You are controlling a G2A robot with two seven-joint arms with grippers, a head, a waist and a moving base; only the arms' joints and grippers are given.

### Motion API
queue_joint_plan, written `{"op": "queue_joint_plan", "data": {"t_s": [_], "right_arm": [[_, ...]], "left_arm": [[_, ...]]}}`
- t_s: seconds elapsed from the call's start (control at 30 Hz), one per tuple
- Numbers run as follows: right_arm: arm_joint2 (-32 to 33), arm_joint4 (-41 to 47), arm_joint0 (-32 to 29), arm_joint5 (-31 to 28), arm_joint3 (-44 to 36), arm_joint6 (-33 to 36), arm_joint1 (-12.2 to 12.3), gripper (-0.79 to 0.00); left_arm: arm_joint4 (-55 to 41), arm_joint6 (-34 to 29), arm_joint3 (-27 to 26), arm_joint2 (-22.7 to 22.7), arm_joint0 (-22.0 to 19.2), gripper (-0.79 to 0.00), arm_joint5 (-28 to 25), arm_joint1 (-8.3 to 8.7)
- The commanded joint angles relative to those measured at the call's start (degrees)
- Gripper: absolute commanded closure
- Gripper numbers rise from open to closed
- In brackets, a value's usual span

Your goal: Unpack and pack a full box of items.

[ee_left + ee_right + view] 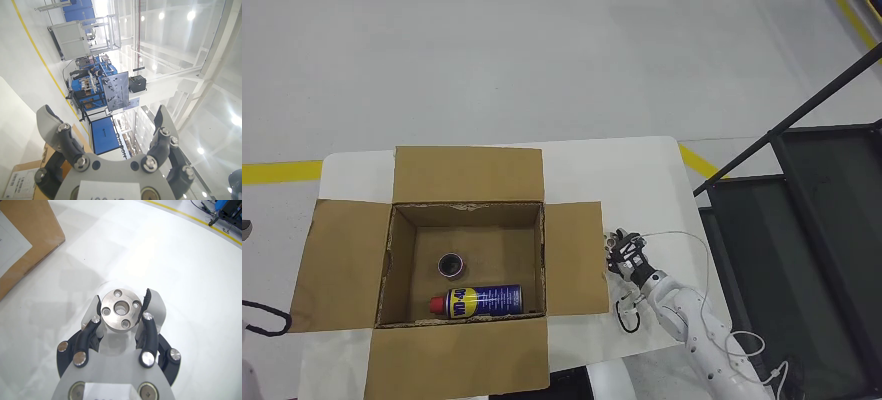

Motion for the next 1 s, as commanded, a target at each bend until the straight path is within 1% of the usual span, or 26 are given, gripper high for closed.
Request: {"op": "queue_joint_plan", "data": {"t_s": [0.0, 0.07, 0.1, 0.17, 0.27, 0.37, 0.5, 0.63, 0.83, 0.97], "right_arm": [[-0.4, 0.1, 0.4, 0.0, 0.4, 0.1, 0.0, 0.0], [-0.6, 0.1, 0.6, 0.1, 0.6, 0.3, 0.0, -0.009], [-0.6, -0.1, 0.7, 0.2, 0.7, 0.3, 0.0, -0.058], [-0.7, -0.1, 0.8, 0.4, 0.7, 0.5, 0.0, -0.246], [-0.8, -0.4, 0.9, 0.6, 0.6, 0.9, 0.1, -0.345], [-0.9, -0.6, 0.8, 0.8, 0.5, 1.1, 0.1, -0.382], [-0.9, -0.4, 0.9, 0.8, 0.4, 1.1, 0.2, -0.394], [-1.0, -0.8, 1.1, 1.3, 0.6, 1.8, 0.2, -0.431], [-1.4, -1.9, 1.1, 2.7, 0.0, 2.9, 0.3, -0.536], [-1.4, -2.8, 0.6, 3.6, -0.8, 3.2, 0.4, -0.545]], "left_arm": [[0.0, 0.0, 0.0, 0.0, 0.0, -0.785, 0.0, 0.0], [0.0, 0.0, 0.0, 0.0, 0.0, -0.785, 0.0, 0.0], [0.0, 0.0, 0.0, 0.0, 0.0, -0.785, 0.0, 0.0], [0.0, 0.0, 0.0, 0.0, 0.0, -0.785, 0.0, 0.0], [0.0, 0.0, 0.0, 0.0, 0.0, -0.785, 0.0, 0.0], [0.0, 0.0, 0.0, 0.0, 0.0, -0.785, 0.0, 0.0], [0.0, 0.0, 0.0, 0.0, 0.0, -0.785, 0.0, 0.0], [0.0, 0.0, 0.0, 0.0, 0.0, -0.785, 0.0, 0.0], [0.0, 0.0, 0.0, 0.0, 0.0, -0.785, 0.0, 0.0], [0.0, 0.0, 0.0, 0.0, 0.0, -0.785, 0.0, 0.0]]}}
